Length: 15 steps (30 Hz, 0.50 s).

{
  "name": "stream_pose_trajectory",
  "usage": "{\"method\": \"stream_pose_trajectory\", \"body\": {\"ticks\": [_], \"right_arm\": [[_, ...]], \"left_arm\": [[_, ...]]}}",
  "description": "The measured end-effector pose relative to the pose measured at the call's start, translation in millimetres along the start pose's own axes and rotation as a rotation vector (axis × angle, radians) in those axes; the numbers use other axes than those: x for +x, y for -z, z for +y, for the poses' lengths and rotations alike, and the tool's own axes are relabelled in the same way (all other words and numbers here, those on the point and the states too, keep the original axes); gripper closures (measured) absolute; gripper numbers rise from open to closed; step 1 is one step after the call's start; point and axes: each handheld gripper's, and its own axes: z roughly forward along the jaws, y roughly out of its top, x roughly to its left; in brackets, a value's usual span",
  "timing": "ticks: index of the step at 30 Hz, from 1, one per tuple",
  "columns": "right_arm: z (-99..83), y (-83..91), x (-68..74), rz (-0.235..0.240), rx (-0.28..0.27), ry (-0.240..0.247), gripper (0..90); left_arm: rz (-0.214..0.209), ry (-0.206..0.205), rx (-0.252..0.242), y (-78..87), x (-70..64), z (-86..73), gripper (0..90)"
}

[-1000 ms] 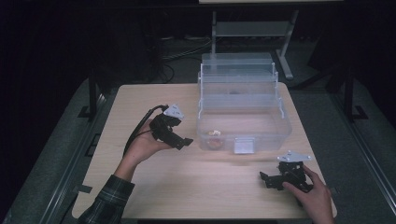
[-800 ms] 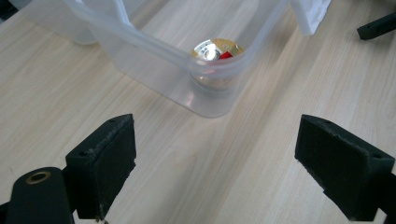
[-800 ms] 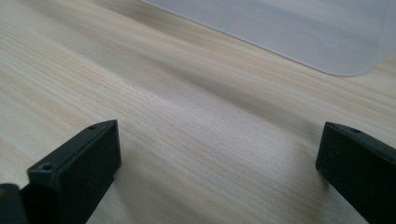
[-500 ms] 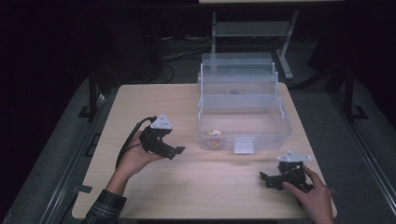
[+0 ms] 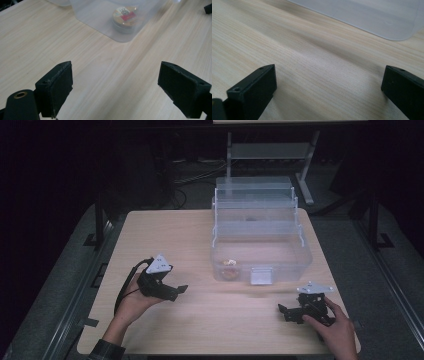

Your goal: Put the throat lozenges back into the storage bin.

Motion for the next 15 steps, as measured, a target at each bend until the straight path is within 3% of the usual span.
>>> {"method": "stream_pose_trajectory", "body": {"ticks": [15], "right_arm": [[0.0,0.0,0.1,0.0,0.0,-0.001,0.0]], "left_arm": [[0.065,0.028,-0.012,13.9,-7.6,-46.3,11.9]]}}
